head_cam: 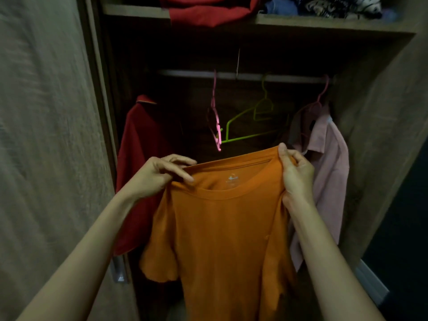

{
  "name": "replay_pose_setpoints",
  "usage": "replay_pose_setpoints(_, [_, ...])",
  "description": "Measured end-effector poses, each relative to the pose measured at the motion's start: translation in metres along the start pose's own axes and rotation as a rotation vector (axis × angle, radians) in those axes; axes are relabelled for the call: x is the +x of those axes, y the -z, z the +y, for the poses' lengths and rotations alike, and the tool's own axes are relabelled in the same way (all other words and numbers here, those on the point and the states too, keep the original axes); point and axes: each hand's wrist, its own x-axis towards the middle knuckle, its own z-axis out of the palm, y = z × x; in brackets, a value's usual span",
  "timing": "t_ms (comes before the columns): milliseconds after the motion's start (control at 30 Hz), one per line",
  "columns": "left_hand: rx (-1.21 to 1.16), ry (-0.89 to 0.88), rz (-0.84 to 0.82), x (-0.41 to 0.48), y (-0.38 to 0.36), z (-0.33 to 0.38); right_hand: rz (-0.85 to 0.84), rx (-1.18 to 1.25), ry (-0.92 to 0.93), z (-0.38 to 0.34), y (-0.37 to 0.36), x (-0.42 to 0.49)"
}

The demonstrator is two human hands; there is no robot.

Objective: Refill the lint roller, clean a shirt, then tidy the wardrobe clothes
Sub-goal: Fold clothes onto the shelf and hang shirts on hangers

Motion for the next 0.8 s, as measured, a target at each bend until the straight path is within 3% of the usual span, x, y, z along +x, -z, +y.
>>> replay_pose_setpoints(133, [0.437,0.059,0.146,0.001,-0.006,-0.003,-0.010,-0.026,0.006,-0.004,0.001,-0.004])
replay_pose_setpoints(200, [0.586,0.122,0.125,-0.001,-0.006,0.000,-0.012,-0.029,0.008,-0.006,0.003,-0.004])
replay_pose_setpoints(267, [0.498,0.158,0.044,-0.004,-0.006,0.006,-0.026,-0.041,0.003,-0.008,0.004,-0.005])
replay_pose_setpoints(400, [-0.114,0.184,-0.025,-0.008,-0.012,0.031,-0.071,-0.062,-0.031,-0.004,0.002,-0.004])
replay_pose_setpoints(467, [-0.265,0.188,-0.006,-0.005,-0.017,0.037,-0.122,-0.079,-0.075,0.002,-0.003,-0.002])
replay_pose_setpoints(600, [-0.364,0.206,-0.010,0.007,-0.025,0.044,-0.212,-0.033,-0.083,0.014,-0.028,0.019])
replay_pose_setpoints(800, [-0.286,0.227,-0.015,0.017,-0.021,0.036,-0.201,0.023,-0.105,0.025,-0.092,0.082])
